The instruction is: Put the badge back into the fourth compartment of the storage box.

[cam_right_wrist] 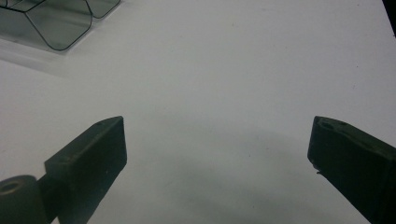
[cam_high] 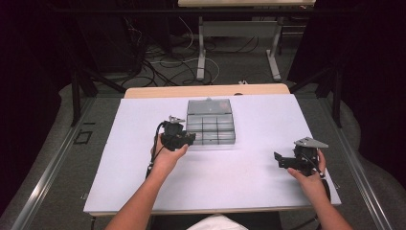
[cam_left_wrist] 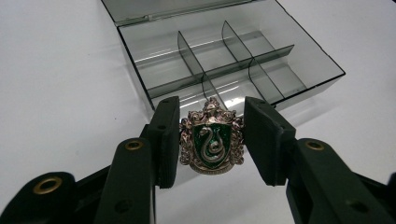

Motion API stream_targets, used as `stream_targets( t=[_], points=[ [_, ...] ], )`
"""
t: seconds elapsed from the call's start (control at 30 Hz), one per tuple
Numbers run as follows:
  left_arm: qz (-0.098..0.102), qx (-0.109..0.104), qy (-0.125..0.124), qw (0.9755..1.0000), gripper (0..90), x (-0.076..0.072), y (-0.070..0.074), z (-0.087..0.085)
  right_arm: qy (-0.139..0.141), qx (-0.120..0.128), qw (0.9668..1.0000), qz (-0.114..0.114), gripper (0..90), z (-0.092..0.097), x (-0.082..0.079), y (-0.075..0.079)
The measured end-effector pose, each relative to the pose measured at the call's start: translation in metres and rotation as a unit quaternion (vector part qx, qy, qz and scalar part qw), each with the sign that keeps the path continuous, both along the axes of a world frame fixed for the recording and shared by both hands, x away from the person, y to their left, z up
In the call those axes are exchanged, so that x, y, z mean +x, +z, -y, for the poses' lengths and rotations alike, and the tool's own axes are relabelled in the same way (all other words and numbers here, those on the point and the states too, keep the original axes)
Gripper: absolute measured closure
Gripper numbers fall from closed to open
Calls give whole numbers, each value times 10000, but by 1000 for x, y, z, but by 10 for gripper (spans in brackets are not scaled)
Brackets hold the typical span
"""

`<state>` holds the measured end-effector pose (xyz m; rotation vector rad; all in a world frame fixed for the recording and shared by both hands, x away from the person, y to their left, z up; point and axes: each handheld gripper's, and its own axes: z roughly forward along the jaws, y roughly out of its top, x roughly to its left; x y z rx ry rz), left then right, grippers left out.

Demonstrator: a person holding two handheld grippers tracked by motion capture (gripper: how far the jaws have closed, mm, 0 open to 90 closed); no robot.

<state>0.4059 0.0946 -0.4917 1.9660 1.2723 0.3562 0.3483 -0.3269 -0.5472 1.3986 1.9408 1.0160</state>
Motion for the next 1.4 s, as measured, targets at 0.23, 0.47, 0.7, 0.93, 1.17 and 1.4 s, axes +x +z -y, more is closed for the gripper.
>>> stream_targets(
  t=[0.23, 0.47, 0.7, 0.93, 1.17, 1.4],
  points=[
    [5, -65, 28, 10000, 576, 7, 3, 5, 6, -30, 10000, -4, 43, 0, 0, 0],
    [-8, -83, 61, 9999, 576, 12, 3, 10, 20, -13, 10000, 1, 42, 0, 0, 0],
    [-51, -87, 84, 9999, 577, 17, 2, 14, 34, -29, 10000, 10, 42, -1, 0, 1],
    [-110, -96, 120, 9998, 577, 22, 0, 15, 48, -35, 10000, 13, 42, -2, 0, 1],
    [-197, -146, 188, 9995, 576, 27, -3, 14, 28, -30, 10000, 14, 43, -1, -1, 1],
    [-238, -164, 245, 9993, 576, 31, -5, 13, 37, -39, 10000, 3, 44, -1, -1, 1]
  ],
)
